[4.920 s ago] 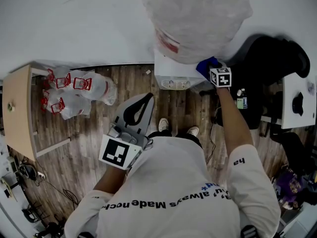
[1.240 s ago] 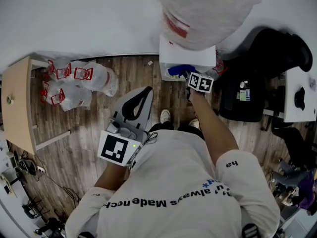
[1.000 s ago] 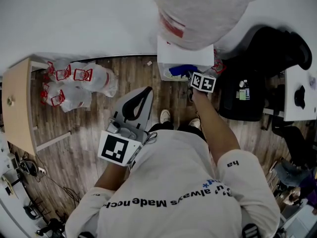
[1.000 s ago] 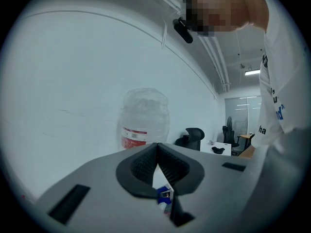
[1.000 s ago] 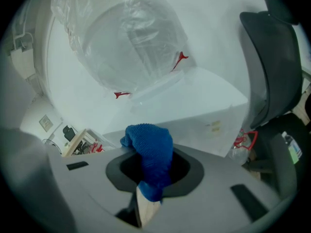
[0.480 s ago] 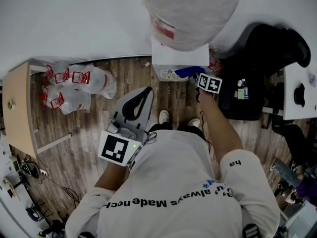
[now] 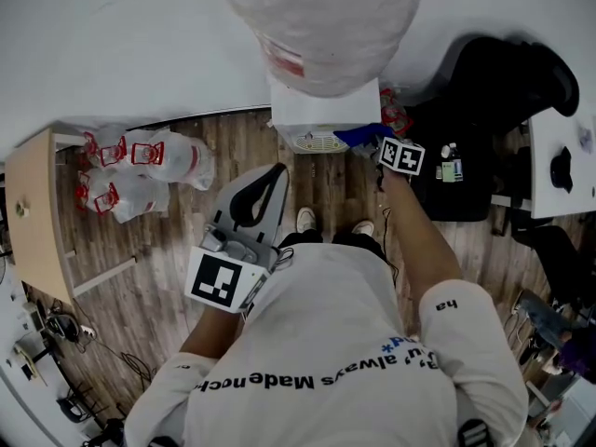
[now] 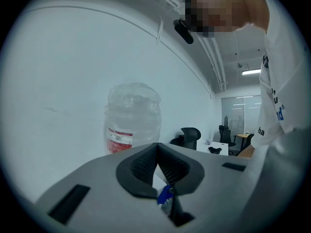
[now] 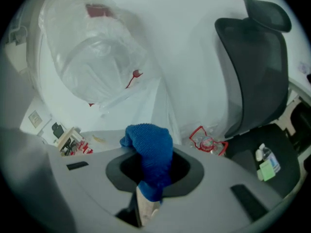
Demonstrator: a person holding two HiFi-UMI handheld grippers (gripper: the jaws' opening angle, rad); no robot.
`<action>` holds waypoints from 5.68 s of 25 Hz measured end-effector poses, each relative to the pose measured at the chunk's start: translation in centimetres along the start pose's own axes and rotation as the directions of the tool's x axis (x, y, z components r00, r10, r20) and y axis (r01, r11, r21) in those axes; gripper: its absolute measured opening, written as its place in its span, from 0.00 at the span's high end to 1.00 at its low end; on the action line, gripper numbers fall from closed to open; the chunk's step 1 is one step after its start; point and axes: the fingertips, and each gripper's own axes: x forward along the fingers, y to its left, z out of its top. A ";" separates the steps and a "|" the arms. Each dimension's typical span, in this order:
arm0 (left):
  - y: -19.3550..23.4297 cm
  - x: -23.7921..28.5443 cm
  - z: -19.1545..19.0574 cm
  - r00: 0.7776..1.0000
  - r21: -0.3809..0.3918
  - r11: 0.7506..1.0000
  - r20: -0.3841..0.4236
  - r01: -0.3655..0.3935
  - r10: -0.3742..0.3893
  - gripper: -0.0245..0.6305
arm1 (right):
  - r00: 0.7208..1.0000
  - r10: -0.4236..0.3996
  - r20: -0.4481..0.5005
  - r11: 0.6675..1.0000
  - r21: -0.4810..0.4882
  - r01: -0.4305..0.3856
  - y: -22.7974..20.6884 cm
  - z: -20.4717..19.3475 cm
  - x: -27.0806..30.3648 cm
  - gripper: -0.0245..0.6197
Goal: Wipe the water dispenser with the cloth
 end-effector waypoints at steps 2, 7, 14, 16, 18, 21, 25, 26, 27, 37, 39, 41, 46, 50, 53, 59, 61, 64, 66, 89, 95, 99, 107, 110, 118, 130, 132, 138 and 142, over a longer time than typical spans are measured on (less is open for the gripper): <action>-0.1 0.2 -0.1 1.000 0.000 1.000 -0.001 0.005 -0.005 0.93 | 1.000 0.013 0.008 0.999 -0.032 -0.013 0.1 0.2 -0.7 0.84; 0.2 -0.1 -0.7 1.000 -0.013 1.000 -0.014 -0.001 0.001 0.93 | 0.994 0.107 0.009 0.994 -0.018 -0.107 3.5 -1.9 -2.5 0.84; 2.0 -2.0 -1.4 0.999 -0.017 0.999 -0.032 -0.033 0.032 0.93 | 0.949 0.313 -0.035 0.949 0.040 -0.311 14.7 -6.3 -1.3 0.84; 2.7 -2.7 -1.7 0.998 -0.021 0.999 -0.041 -0.048 0.047 0.93 | 0.937 0.346 -0.045 0.938 0.047 -0.344 17.8 -6.9 -0.3 0.84; 3.4 -3.5 -2.0 0.997 -0.019 0.998 -0.048 -0.060 0.059 0.93 | 0.927 0.370 -0.056 0.929 0.049 -0.368 20.4 -7.5 1.1 0.84; 4.4 -4.7 -2.7 0.994 -0.019 0.997 -0.072 -0.078 0.077 0.93 | 0.915 0.398 -0.060 0.917 0.067 -0.394 23.3 -8.3 3.9 0.84; 5.6 -6.3 -3.7 0.990 -0.026 0.994 -0.102 -0.103 0.100 0.93 | 0.916 0.396 -0.069 0.917 0.089 -0.390 25.7 -8.8 7.5 0.84; 5.9 -6.6 -3.9 0.989 -0.028 0.994 -0.108 -0.109 0.106 0.93 | 0.921 0.383 -0.073 0.923 0.081 -0.377 26.1 -8.6 8.1 0.84; 6.1 -6.9 -4.2 0.987 -0.030 0.993 -0.113 -0.116 0.111 0.93 | 0.927 0.367 -0.075 0.929 0.071 -0.362 26.4 -8.3 8.6 0.84; 7.1 -8.2 -5.7 0.981 -0.041 0.990 -0.145 -0.133 0.126 0.93 | 0.944 0.321 -0.082 0.947 0.052 -0.318 25.1 -7.7 11.5 0.84; 7.0 -8.1 -5.7 0.982 -0.044 0.991 -0.147 -0.127 0.120 0.93 | 0.947 0.312 -0.075 0.950 0.057 -0.309 24.7 -7.6 11.3 0.85; 6.7 -8.0 -5.6 0.983 -0.043 0.992 -0.145 -0.116 0.109 0.93 | 0.953 0.296 -0.071 0.955 0.062 -0.292 24.0 -7.5 11.0 0.85; 5.6 -7.1 -5.7 0.987 -0.043 0.996 -0.144 -0.082 0.075 0.93 | 0.968 0.245 -0.062 0.968 0.078 -0.240 20.6 -7.2 10.2 0.84; 4.6 -6.2 -5.8 0.988 -0.044 0.998 -0.145 -0.051 0.044 0.93 | 0.975 0.216 -0.053 0.974 0.081 -0.212 17.8 -6.7 9.5 0.84; 3.6 -5.5 -6.0 0.988 -0.044 0.999 -0.150 -0.032 0.025 0.93 | 0.979 0.199 -0.045 0.977 0.089 -0.195 16.0 -6.4 8.9 0.84; 1.9 -4.1 -6.0 0.989 -0.040 0.999 -0.150 0.001 -0.007 0.93 | 0.984 0.173 -0.034 0.982 0.085 -0.169 12.9 -5.8 7.8 0.84; 1.4 -3.7 -6.0 0.988 -0.040 0.999 -0.151 0.008 -0.014 0.93 | 0.986 0.163 -0.031 0.984 0.083 -0.160 11.9 -5.5 7.4 0.84; 0.7 -3.2 -6.1 0.988 -0.041 0.999 -0.154 0.016 -0.022 0.93 | 0.989 0.147 -0.031 0.986 0.084 -0.144 10.1 -5.3 6.8 0.84; 0.3 -2.8 -6.2 0.987 -0.042 0.999 -0.156 0.020 -0.027 0.93 | 0.990 0.136 -0.029 0.987 0.085 -0.133 8.9 -5.1 6.5 0.84; -3.0 1.9 -7.4 0.987 -0.065 0.998 -0.162 0.011 -0.021 0.93 | 0.994 0.081 -0.073 0.997 0.009 -0.080 -0.5 -3.7 4.2 0.84; -2.1 2.3 -9.1 0.984 -0.056 0.998 -0.179 -0.021 0.011 0.93 | 0.992 0.092 -0.089 0.995 -0.036 -0.095 -0.9 -4.0 5.0 0.84; -1.6 2.5 -10.6 0.981 -0.046 0.998 -0.190 -0.040 0.031 0.93 | 0.990 0.100 -0.096 0.993 -0.046 -0.105 -1.1 -4.5 5.7 0.84; -0.5 2.7 -15.2 0.975 -0.034 0.997 -0.213 -0.066 0.057 0.93 | 0.989 0.106 -0.099 0.992 -0.062 -0.112 -2.3 -6.2 7.8 0.84; -0.2 2.8 -16.8 0.974 -0.031 0.997 -0.218 -0.070 0.062 0.93 | 0.989 0.103 -0.104 0.991 -0.072 -0.111 -2.9 -7.1 8.8 0.84; 0.6 3.1 -20.6 0.973 -0.008 0.998 -0.226 -0.062 0.058 0.93 | 0.988 0.100 -0.113 0.991 -0.082 -0.110 -4.6 -9.5 11.4 0.84; 1.5 3.8 -25.3 0.973 0.008 0.999 -0.226 -0.054 0.054 0.93 | 0.987 0.063 -0.147 0.992 -0.097 -0.077 -7.3 -13.8 16.2 0.84; 1.9 3.9 -26.6 0.971 0.009 0.998 -0.230 -0.055 0.056 0.93 | 0.986 0.058 -0.155 0.991 -0.107 -0.075 -7.7 -14.6 17.1 0.84; 3.2 3.8 -29.2 0.970 -0.008 0.998 -0.236 -0.061 0.057 0.93 | 0.982 0.019 -0.187 0.987 -0.153 -0.048 -8.9 -16.5 19.5 0.84; 3.5 3.7 -30.4 0.971 -0.018 0.998 -0.233 -0.062 0.056 0.93 | 0.976 -0.007 -0.216 0.982 -0.184 -0.033 -9.7 -17.8 20.6 0.84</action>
